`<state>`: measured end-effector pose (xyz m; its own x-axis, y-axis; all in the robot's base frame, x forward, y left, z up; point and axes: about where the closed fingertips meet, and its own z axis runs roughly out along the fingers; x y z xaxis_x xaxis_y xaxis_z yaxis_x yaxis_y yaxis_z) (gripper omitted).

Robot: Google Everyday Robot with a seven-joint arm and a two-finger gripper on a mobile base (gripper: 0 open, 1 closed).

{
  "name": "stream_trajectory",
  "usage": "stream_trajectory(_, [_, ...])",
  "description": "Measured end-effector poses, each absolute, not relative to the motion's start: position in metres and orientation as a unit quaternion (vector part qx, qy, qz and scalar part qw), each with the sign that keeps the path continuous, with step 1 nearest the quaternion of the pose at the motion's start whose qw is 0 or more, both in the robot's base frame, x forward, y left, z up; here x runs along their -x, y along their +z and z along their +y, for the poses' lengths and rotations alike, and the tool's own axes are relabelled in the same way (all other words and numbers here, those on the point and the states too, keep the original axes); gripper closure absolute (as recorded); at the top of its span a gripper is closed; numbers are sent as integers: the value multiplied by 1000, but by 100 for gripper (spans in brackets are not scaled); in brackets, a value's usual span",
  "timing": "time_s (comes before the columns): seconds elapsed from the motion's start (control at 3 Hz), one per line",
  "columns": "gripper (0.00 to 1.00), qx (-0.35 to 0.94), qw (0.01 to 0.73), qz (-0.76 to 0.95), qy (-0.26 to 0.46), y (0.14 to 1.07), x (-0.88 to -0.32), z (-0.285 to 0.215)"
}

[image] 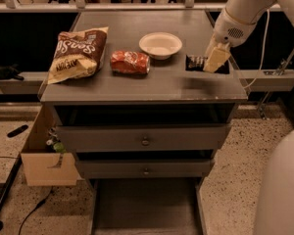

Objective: Place rxbar chocolate into bottom drawer

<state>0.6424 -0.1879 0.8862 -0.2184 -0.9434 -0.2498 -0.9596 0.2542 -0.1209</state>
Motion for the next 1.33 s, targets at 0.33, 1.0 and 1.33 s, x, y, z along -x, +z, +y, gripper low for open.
stream_trajectory(0.33, [100, 600, 157, 784, 23, 899, -589, -199])
stream_trajectory(1.0, [100, 589, 122, 798, 43, 874, -479, -209])
stream_trajectory(1.33, [100, 589, 109, 800, 48, 862, -469, -210])
